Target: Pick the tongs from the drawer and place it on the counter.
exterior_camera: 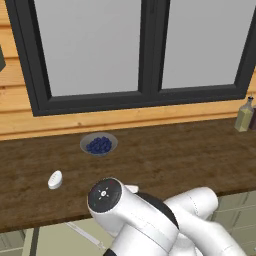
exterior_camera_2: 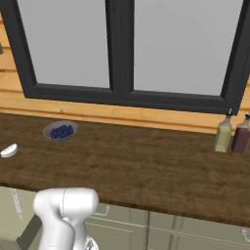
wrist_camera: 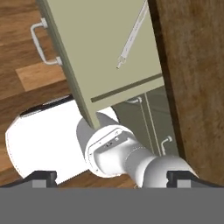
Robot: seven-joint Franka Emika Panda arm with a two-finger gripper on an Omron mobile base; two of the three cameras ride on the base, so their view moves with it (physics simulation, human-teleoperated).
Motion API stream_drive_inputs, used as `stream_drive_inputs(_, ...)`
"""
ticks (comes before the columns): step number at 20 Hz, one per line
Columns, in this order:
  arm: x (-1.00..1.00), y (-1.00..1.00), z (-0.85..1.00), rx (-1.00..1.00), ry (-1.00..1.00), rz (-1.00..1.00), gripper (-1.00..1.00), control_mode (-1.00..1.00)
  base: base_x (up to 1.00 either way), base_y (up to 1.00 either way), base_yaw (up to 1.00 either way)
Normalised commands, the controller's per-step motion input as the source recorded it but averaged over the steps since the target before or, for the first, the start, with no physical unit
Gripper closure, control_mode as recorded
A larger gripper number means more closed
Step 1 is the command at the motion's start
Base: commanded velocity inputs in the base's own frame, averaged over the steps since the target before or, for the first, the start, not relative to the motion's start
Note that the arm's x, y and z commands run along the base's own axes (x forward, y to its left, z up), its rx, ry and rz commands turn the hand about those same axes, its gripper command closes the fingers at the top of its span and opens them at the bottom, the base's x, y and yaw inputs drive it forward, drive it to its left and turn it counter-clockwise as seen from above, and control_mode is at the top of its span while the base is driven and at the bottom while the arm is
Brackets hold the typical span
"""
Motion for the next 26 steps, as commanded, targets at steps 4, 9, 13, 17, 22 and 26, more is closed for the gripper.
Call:
stream_drive_inputs(4, 0.00, 0.59, -0.08, -0.01, 0.08, 0.00, -1.00, -1.00, 0.00, 0.00, 0.00)
stream_drive_inputs(9, -0.01, 0.60, -0.15, -0.04, 0.07, 0.00, -1.00, -1.00, 0.00, 0.00, 0.00)
stream_drive_inputs(13, -0.13, 0.41, -0.48, -0.05, 0.15, 0.03, -1.00, -1.00, 0.00, 0.00, 0.00)
stream_drive_inputs(17, 0.00, 0.50, -0.27, 0.00, 0.13, 0.00, -1.00, -1.00, 0.00, 0.00, 0.00)
stream_drive_inputs(22, 0.28, 0.07, -0.84, -0.03, 0.17, 0.05, -1.00, -1.00, 0.00, 0.00, 0.00)
stream_drive_inputs(26, 0.23, 0.00, -0.80, -0.07, 0.07, 0.12, -1.00, -1.00, 0.00, 0.00, 0.00)
